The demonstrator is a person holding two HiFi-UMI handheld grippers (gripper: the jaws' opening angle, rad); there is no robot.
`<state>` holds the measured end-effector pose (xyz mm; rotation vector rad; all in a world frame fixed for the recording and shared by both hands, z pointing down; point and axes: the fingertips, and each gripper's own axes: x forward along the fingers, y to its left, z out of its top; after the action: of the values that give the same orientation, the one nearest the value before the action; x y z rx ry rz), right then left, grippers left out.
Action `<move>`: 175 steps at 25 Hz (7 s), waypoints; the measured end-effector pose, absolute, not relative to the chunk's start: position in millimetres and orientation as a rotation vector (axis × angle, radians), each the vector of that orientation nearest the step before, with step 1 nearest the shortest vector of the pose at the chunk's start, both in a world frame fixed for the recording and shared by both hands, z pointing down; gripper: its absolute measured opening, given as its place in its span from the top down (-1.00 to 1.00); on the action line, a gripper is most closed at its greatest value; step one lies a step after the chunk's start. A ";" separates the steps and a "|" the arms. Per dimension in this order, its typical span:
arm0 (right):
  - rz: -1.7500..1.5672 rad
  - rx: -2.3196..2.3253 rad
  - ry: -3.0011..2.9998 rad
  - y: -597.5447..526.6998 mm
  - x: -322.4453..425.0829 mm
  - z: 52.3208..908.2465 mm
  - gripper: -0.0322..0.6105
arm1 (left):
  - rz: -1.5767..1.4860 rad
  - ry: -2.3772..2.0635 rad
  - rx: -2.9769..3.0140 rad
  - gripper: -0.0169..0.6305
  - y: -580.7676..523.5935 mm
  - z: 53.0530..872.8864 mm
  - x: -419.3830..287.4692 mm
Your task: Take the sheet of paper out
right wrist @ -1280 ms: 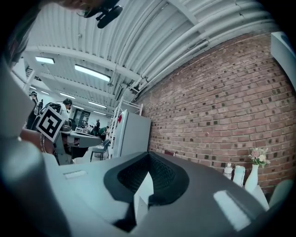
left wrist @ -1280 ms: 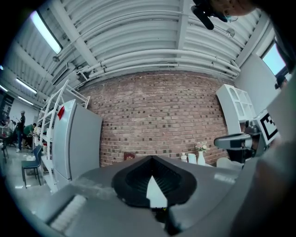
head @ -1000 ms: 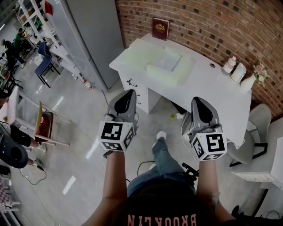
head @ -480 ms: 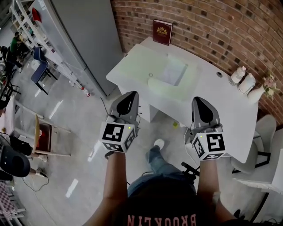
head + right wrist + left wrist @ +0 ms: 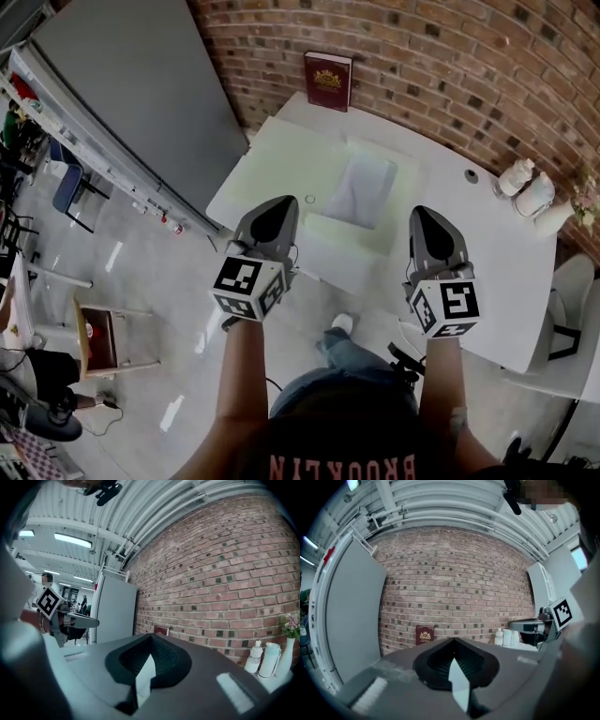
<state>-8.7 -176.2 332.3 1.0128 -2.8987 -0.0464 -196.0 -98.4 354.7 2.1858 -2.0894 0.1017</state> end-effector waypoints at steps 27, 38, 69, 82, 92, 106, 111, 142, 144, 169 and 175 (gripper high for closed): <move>0.223 1.320 -2.621 -307.5 8.8 417.9 0.90 | 0.394 -1.517 2.249 0.95 -268.3 479.4 -196.7; 0.311 1.385 -2.475 -330.4 15.8 458.1 0.90 | 0.521 -1.274 2.052 0.55 -296.3 555.2 -197.9; 0.434 1.412 -2.278 -343.2 30.7 514.1 0.90 | 0.798 -1.127 1.664 0.94 -300.3 654.7 -198.8; 0.400 1.405 -2.295 -342.6 2.2 504.6 0.90 | 0.643 -1.167 1.640 0.94 -291.7 636.6 -257.3; 0.395 1.378 -2.290 -337.1 -38.2 504.9 0.90 | 0.606 -1.225 1.642 0.94 -287.5 624.6 -315.2; 0.302 1.330 -2.354 -332.9 -82.9 487.7 0.90 | 0.544 -1.338 1.673 0.94 -275.0 595.5 -372.5; 0.270 1.300 -2.393 -330.1 -93.7 476.3 0.90 | 0.529 -1.411 1.666 0.94 -265.2 577.5 -392.1; 0.059 1.369 -2.571 -293.0 -71.6 376.7 0.90 | 0.268 -1.907 2.182 0.94 -264.6 381.2 -348.1; 0.035 1.377 -2.582 -291.4 -69.3 368.8 0.90 | 0.249 -1.937 2.227 0.94 -267.0 369.1 -340.5; -0.336 1.671 -2.656 -278.5 -21.3 251.6 0.91 | -0.007 -2.077 2.606 0.94 -268.4 261.7 -274.1; -0.321 1.694 -2.647 -278.0 -15.1 244.8 0.91 | -0.036 -2.102 2.602 0.94 -265.4 254.2 -277.8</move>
<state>-15.1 -278.0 244.8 1.6935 -2.6473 -0.3213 -277.8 -265.4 254.2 2.6015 -2.1023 -0.0356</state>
